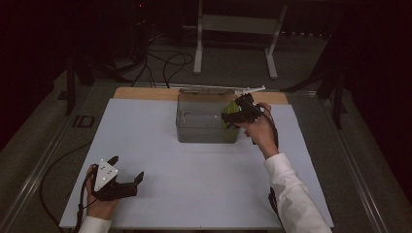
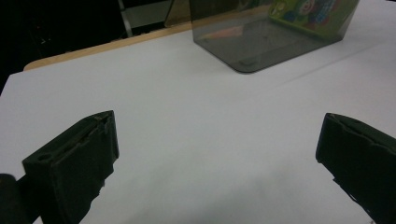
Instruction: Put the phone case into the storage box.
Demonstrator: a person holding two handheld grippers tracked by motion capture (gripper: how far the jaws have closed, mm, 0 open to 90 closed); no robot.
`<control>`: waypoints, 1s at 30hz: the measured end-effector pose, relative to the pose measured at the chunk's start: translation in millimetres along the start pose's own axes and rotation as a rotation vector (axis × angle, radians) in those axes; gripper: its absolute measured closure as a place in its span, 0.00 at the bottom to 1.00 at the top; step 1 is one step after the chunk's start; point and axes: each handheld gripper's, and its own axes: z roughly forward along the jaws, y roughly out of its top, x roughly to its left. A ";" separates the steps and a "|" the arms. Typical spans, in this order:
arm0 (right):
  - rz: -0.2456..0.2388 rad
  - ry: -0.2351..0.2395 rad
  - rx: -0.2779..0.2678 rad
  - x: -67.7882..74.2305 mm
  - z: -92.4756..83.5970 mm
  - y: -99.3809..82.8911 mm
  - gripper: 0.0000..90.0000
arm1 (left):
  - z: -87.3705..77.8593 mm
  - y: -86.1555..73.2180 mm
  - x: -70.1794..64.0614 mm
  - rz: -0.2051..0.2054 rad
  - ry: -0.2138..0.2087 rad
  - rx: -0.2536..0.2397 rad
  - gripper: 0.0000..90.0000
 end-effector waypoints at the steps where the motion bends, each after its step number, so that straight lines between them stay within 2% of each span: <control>1: -0.011 0.007 -0.034 3.3 -4.0 -3.9 0.15 | 0.0 0.0 0.0 0.000 0.000 0.000 0.00; 6: -0.041 0.023 -0.080 10.2 -11.7 -10.7 0.13 | -0.2 -0.1 0.2 -0.003 0.002 -0.002 0.00; 13: -0.041 0.042 -0.126 17.0 -18.8 -21.8 0.13 | -0.4 -0.1 0.1 -0.003 0.003 -0.004 0.00; 20: -0.052 0.026 -0.144 23.7 -25.1 -35.7 0.13 | 0.1 -0.2 0.1 -0.006 0.007 -0.002 0.00; 23: -0.055 0.013 -0.176 26.8 -29.9 -43.5 0.13 | 0.1 -0.2 0.1 -0.007 0.008 -0.003 0.00; 28: -0.039 0.006 -0.220 23.9 -35.8 -59.6 0.12 | -0.2 -0.2 0.5 -0.008 0.008 -0.004 0.00; 30: -0.042 -0.013 -0.227 22.8 -37.2 -68.0 0.12 | -0.2 -0.2 0.6 -0.007 0.008 -0.004 0.00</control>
